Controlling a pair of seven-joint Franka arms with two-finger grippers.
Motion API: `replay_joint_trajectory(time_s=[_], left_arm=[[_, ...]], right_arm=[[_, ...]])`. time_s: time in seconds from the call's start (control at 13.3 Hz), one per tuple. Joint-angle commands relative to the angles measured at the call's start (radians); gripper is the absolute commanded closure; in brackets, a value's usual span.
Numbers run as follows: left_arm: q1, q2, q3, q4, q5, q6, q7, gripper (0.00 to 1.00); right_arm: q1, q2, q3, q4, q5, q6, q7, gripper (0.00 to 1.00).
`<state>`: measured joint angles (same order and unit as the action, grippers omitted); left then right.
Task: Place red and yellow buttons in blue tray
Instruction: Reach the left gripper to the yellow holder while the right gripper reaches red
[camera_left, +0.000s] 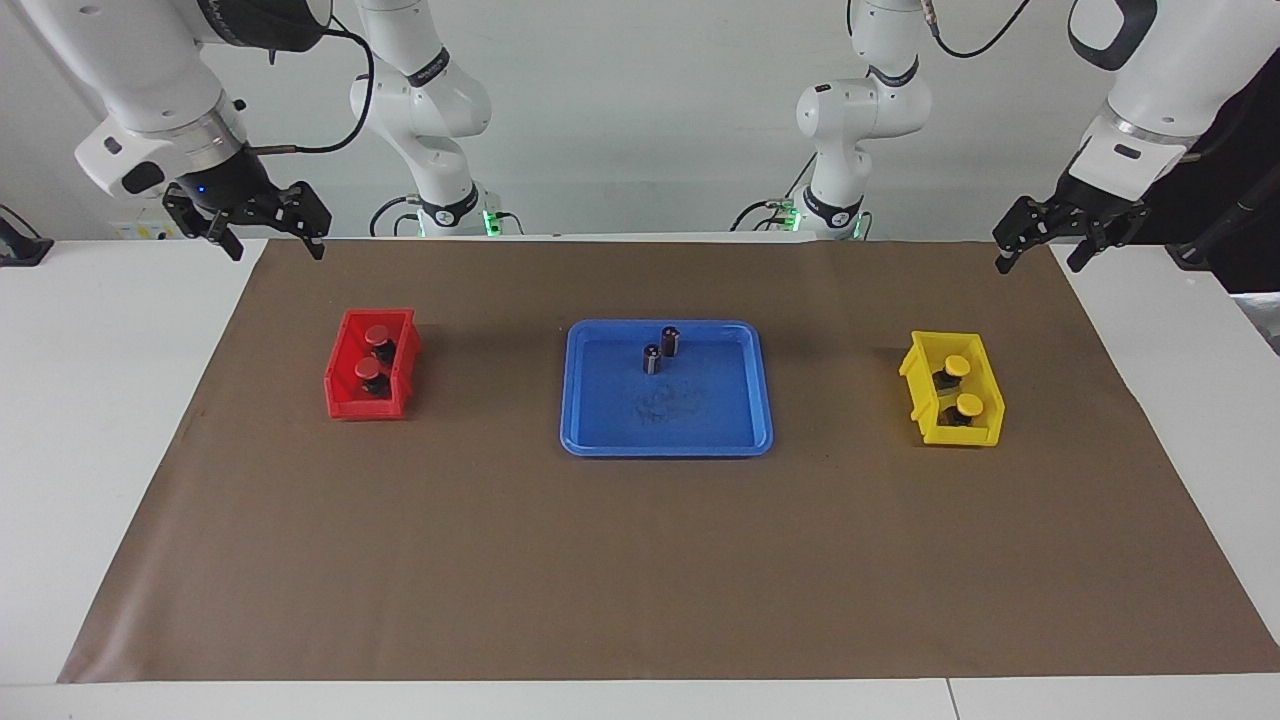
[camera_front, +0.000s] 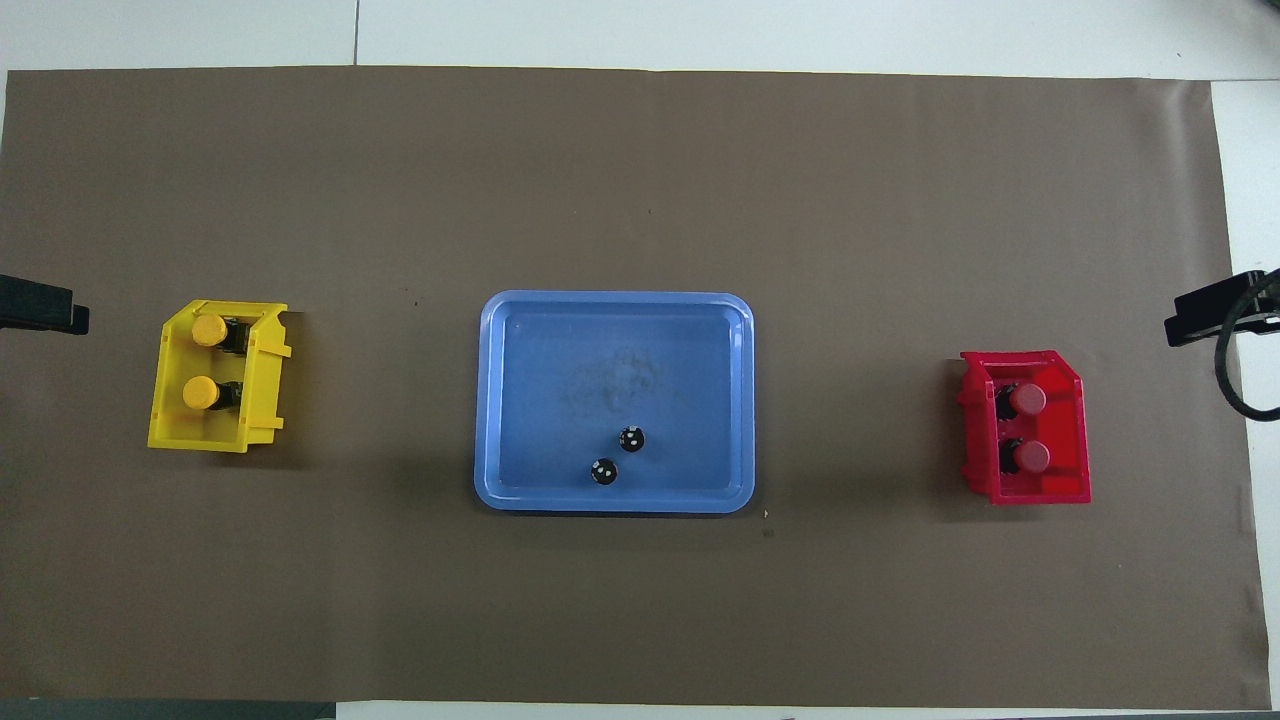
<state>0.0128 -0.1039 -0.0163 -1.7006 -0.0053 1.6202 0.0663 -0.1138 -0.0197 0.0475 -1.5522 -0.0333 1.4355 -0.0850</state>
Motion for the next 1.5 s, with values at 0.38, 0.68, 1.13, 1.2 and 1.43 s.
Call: replay_joint_trajectory(time_s=[0.38,0.68,1.13,1.2,1.43], left_arm=[[0.009,-0.010,-0.004,-0.068,0.021,0.088,-0.011,0.00],[0.035,0.044,-0.005,-0.168,0.021,0.265,-0.011,0.00],[0.036,0.081,-0.004,-0.273,0.021,0.329,-0.003,0.18],[0.036,0.076,-0.004,-0.293,0.021,0.334,0.001,0.22],[0.053,0.085,-0.004,-0.324,0.021,0.362,0.006,0.32]], right_arm=[[-0.018,-0.019,0.008,-0.025,0.021,0.020,-0.025,0.00],[-0.007,-0.020,0.009,-0.029,0.023,0.023,-0.024,0.00],[-0.004,-0.060,0.014,-0.148,0.024,0.147,-0.042,0.00],[-0.004,-0.090,0.015,-0.237,0.026,0.231,-0.044,0.01],[-0.006,-0.111,0.015,-0.396,0.035,0.400,-0.049,0.14]])
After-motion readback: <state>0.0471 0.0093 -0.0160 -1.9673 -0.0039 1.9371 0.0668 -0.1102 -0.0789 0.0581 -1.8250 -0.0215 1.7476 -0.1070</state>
